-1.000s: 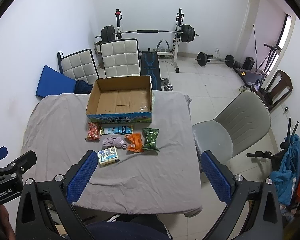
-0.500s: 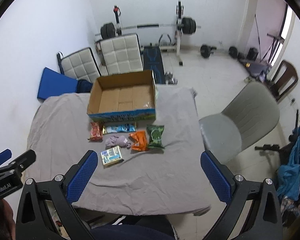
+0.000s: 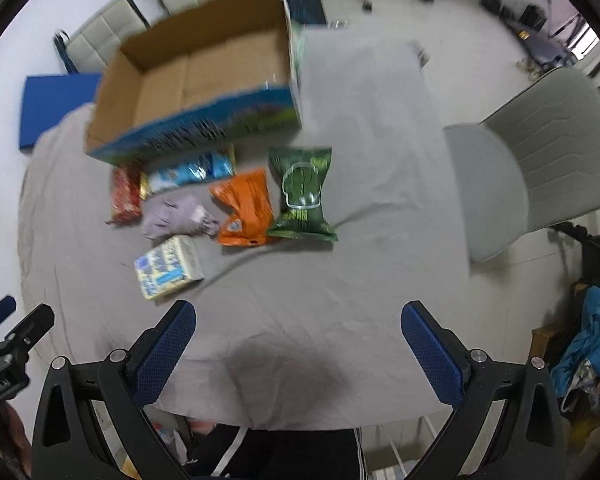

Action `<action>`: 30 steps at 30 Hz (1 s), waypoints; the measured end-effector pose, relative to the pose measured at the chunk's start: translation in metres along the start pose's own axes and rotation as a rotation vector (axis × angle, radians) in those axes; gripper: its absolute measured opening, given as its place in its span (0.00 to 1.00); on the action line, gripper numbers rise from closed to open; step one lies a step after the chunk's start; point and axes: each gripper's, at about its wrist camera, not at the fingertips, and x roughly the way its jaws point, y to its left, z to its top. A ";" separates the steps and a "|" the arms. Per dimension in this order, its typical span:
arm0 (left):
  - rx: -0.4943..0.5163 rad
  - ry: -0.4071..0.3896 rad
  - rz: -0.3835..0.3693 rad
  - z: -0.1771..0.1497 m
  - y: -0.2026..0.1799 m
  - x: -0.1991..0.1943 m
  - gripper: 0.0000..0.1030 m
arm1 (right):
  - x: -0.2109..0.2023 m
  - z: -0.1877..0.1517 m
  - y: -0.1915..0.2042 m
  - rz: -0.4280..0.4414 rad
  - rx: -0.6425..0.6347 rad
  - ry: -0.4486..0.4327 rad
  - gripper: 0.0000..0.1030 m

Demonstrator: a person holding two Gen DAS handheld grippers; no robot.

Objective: Organize soft objects
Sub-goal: 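Grasp the yellow milk carton with left tool while right tool grasps green snack bag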

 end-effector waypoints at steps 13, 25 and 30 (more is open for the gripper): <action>0.482 0.278 0.070 0.026 -0.066 0.168 1.00 | 0.093 0.046 -0.003 -0.093 -0.034 0.106 1.00; 0.097 0.373 -0.051 0.037 -0.029 0.197 0.73 | 0.129 0.093 -0.021 -0.073 0.067 0.100 0.97; -0.356 0.425 -0.227 0.029 0.014 0.193 0.72 | 0.158 0.116 -0.029 0.013 0.121 0.177 0.81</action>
